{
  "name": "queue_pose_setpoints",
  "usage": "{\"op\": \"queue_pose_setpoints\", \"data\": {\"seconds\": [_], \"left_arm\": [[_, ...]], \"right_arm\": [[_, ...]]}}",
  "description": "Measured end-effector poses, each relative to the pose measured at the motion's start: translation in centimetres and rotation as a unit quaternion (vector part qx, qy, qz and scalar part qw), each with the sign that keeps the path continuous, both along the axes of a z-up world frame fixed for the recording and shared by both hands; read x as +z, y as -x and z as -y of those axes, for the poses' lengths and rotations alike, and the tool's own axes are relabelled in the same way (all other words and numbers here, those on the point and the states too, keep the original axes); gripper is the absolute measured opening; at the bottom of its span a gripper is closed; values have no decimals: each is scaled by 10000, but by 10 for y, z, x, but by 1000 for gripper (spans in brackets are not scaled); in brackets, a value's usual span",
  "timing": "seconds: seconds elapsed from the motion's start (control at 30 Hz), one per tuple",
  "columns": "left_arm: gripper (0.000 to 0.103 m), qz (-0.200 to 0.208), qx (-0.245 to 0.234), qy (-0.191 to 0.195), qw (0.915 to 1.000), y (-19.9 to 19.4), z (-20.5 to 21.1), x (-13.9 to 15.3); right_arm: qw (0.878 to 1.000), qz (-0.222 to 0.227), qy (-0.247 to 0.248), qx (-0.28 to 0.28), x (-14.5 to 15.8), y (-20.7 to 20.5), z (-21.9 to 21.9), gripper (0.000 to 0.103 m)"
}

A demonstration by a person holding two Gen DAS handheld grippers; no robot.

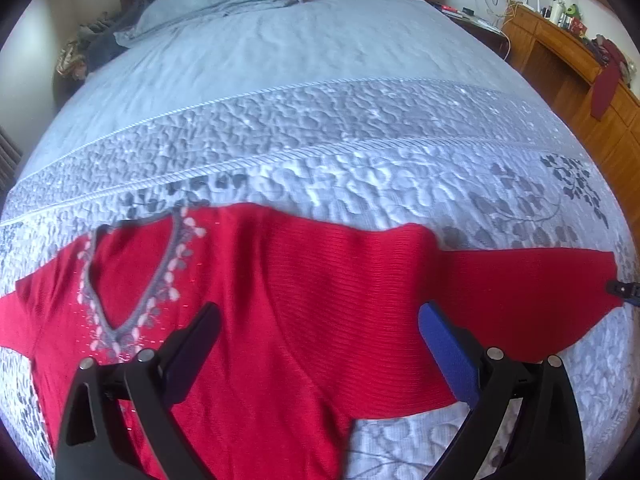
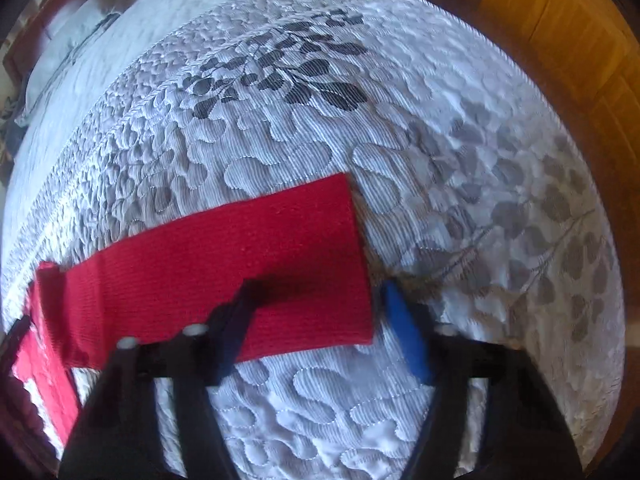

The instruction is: Fold small clothes

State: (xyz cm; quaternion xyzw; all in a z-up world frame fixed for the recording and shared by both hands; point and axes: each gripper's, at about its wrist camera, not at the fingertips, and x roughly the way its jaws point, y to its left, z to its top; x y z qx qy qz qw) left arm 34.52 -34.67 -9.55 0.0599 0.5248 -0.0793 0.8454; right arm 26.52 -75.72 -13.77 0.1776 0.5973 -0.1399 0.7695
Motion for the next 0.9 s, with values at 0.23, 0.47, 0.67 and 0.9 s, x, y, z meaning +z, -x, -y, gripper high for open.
{"op": "queue_pose_setpoints", "data": {"seconds": [0.23, 0.47, 0.67, 0.9], "left_arm": [[99, 54, 199, -122, 9997, 2, -45, 7], [99, 60, 495, -187, 9986, 8, -101, 17], [99, 50, 703, -218, 9973, 10, -140, 23], [99, -14, 892, -204, 9958, 7, -170, 21]], "right_arm": [[9979, 615, -139, 171, 38, 4, -27, 8], [9896, 927, -306, 1061, 70, -24, -122, 8], [9786, 1029, -723, 1631, 67, -38, -212, 8], [9591, 1088, -1293, 2273, 58, -50, -318, 8]]}}
